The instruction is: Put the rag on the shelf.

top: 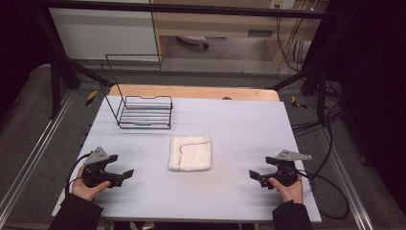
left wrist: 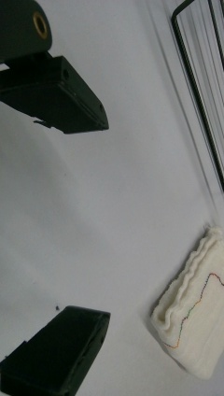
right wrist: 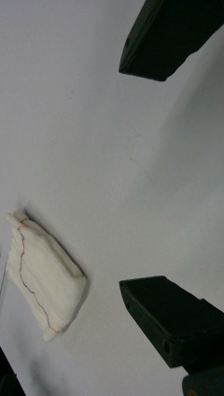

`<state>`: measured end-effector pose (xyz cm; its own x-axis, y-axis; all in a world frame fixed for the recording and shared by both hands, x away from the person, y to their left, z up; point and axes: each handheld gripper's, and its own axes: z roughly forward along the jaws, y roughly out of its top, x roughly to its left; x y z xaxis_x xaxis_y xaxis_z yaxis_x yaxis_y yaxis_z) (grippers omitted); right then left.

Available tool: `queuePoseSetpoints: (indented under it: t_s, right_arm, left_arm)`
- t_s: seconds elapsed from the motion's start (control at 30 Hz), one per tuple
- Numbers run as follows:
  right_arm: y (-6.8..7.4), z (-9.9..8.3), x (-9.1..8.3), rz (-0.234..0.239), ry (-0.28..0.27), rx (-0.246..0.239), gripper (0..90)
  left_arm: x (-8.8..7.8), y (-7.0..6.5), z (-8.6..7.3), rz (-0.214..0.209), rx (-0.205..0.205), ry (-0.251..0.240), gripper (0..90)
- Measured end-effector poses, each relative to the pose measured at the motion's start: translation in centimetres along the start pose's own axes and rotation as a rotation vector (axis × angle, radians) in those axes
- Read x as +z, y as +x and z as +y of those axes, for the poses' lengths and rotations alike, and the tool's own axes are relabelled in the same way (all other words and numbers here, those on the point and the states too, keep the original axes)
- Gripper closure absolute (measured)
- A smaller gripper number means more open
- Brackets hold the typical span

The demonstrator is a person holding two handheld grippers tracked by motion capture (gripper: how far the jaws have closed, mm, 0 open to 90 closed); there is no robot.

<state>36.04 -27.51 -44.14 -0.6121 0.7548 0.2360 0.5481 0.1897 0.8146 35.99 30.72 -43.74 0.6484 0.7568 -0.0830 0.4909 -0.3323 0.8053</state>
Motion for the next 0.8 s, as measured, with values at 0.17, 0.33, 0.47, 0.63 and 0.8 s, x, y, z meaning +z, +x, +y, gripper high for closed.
queuePoseSetpoints:
  t_s: [0.17,0.33,0.47,0.63,0.8]
  right_arm:
    - [0.0,0.0,0.0,-0.001,0.007,-0.004,0.6]
    - [0.1,0.0,0.0,-0.003,0.006,-0.002,0.6]
    - [0.2,0.0,0.2,-0.006,0.017,-0.005,0.6]
    - [0.5,0.1,0.6,-0.009,0.025,-0.024,0.6]
    - [0.6,0.1,0.6,-0.013,0.031,-0.019,0.5]
  left_arm:
    - [0.1,-0.2,0.1,-0.001,0.0,-0.004,8.1]
    - [0.2,-0.4,0.2,-0.005,0.003,0.0,8.4]
    - [0.4,-0.8,0.3,-0.007,0.002,0.002,8.9]
    - [0.6,-1.4,0.6,-0.014,-0.007,0.001,9.0]
    - [1.2,-2.4,1.4,-0.01,-0.003,0.003,10.8]
